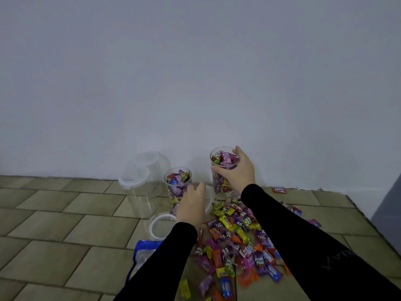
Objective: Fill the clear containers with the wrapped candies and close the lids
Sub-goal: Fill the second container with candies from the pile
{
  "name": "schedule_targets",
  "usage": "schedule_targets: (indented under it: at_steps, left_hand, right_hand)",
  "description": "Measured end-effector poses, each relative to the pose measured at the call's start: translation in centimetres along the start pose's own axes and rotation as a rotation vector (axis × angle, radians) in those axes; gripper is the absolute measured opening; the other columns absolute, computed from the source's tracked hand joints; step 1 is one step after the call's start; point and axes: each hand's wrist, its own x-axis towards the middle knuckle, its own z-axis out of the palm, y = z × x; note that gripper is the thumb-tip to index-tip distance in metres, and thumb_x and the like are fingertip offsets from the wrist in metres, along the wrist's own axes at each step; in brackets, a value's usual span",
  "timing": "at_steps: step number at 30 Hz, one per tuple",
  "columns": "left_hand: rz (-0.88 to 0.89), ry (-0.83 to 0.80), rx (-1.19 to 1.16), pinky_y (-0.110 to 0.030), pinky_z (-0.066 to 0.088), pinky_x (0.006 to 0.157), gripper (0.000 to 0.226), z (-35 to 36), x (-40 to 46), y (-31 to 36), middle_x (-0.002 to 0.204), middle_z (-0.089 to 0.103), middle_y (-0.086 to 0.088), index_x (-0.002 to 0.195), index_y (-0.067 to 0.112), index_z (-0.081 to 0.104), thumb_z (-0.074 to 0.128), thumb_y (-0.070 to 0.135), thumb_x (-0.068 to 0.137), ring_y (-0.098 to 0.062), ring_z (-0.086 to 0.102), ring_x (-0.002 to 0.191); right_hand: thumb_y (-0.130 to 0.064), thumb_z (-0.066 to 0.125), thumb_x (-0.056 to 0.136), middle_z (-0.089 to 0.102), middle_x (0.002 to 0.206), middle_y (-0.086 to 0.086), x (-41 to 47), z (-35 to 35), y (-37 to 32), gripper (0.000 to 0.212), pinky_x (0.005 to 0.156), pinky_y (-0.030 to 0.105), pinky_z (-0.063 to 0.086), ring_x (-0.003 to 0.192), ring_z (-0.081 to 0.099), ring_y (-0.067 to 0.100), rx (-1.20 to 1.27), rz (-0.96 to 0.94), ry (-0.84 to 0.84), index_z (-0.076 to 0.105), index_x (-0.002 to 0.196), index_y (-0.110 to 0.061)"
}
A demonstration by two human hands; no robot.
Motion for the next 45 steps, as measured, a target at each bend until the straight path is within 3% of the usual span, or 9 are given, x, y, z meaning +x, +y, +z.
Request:
schedule_targets:
  at_steps: [4, 8, 16, 22, 32, 38, 41, 45]
  left_hand:
    - [0.045, -0.098, 0.147, -0.035, 0.049, 0.083, 0.040, 1.1, 2.6, -0.1, 0.127, 0.047, -0.018, 0.130, 0.009, 0.036, 0.040, -0.003, 0.092, -0.033, 0.056, 0.111]
    - [0.068, -0.134, 0.242, -0.034, 0.049, 0.083, 0.034, 2.2, 4.6, 0.5, 0.125, 0.050, -0.020, 0.131, 0.005, 0.036, 0.034, 0.002, 0.097, -0.032, 0.060, 0.108]
    - [0.059, -0.182, 0.253, -0.035, 0.049, 0.082, 0.040, 4.2, 6.4, -0.9, 0.124, 0.051, -0.020, 0.137, 0.006, 0.029, 0.038, 0.007, 0.098, -0.033, 0.060, 0.106]
    - [-0.001, -0.233, 0.262, -0.036, 0.050, 0.078, 0.027, 5.6, 6.7, -2.5, 0.118, 0.060, -0.017, 0.127, 0.005, 0.037, 0.032, 0.007, 0.100, -0.032, 0.061, 0.105]
    - [-0.021, -0.297, 0.282, -0.038, 0.050, 0.088, 0.032, 6.9, 7.1, -2.9, 0.121, 0.063, -0.016, 0.121, -0.002, 0.056, 0.032, 0.001, 0.100, -0.032, 0.063, 0.110]
    - [-0.007, -0.271, 0.263, -0.039, 0.050, 0.087, 0.030, 6.3, 6.7, -3.2, 0.117, 0.065, -0.016, 0.116, -0.001, 0.060, 0.036, 0.002, 0.099, -0.032, 0.064, 0.108]
    - [-0.019, -0.206, 0.122, -0.037, 0.050, 0.079, 0.023, 5.3, 6.2, -3.7, 0.108, 0.066, -0.015, 0.109, 0.004, 0.060, 0.041, 0.005, 0.097, -0.032, 0.064, 0.101]
    - [-0.027, 0.044, -0.214, -0.034, 0.048, 0.072, 0.012, 4.1, 4.7, -5.4, 0.088, 0.067, -0.007, 0.090, 0.010, 0.066, 0.055, 0.015, 0.090, -0.023, 0.062, 0.082]
  right_hand:
    - [-0.037, 0.087, 0.064, 0.043, 0.145, -0.003, 2.5, 1.7, 1.0, 0.106, 0.105, 0.023, 0.033, 0.132, 0.041, 0.013, -0.012, 0.000, -0.033, 0.028, 0.149, -0.015]
    - [-0.033, 0.088, 0.064, 0.042, 0.146, -0.004, 4.3, 3.5, 1.7, 0.108, 0.104, 0.021, 0.032, 0.132, 0.040, 0.013, 0.018, 0.029, -0.095, 0.025, 0.151, -0.017]
    - [-0.031, 0.089, 0.062, 0.048, 0.140, 0.002, 5.9, 6.2, 3.6, 0.107, 0.107, 0.033, 0.040, 0.126, 0.047, 0.016, 0.023, 0.032, -0.176, 0.027, 0.148, -0.025]
    - [-0.034, 0.089, 0.063, 0.047, 0.141, 0.001, 6.2, 7.3, 4.3, 0.104, 0.101, 0.024, 0.038, 0.126, 0.046, 0.015, 0.012, 0.025, -0.221, 0.028, 0.147, -0.028]
    - [-0.035, 0.087, 0.065, 0.042, 0.146, 0.003, 6.1, 7.2, 4.7, 0.106, 0.109, 0.033, 0.038, 0.131, 0.044, 0.018, -0.041, 0.036, -0.272, 0.023, 0.149, -0.026]
    - [-0.037, 0.087, 0.065, 0.037, 0.150, 0.004, 5.9, 7.1, 4.4, 0.109, 0.113, 0.037, 0.034, 0.136, 0.038, 0.019, -0.072, 0.038, -0.283, 0.021, 0.150, -0.025]
    - [-0.040, 0.086, 0.064, 0.034, 0.151, 0.002, 5.2, 7.0, 3.9, 0.106, 0.113, 0.035, 0.031, 0.138, 0.033, 0.017, -0.086, 0.016, -0.233, 0.024, 0.149, -0.024]
    - [-0.040, 0.076, 0.077, 0.039, 0.141, -0.001, 3.5, 7.2, 2.4, 0.073, 0.109, 0.027, 0.028, 0.132, 0.032, 0.014, -0.198, -0.189, -0.102, 0.040, 0.139, -0.025]
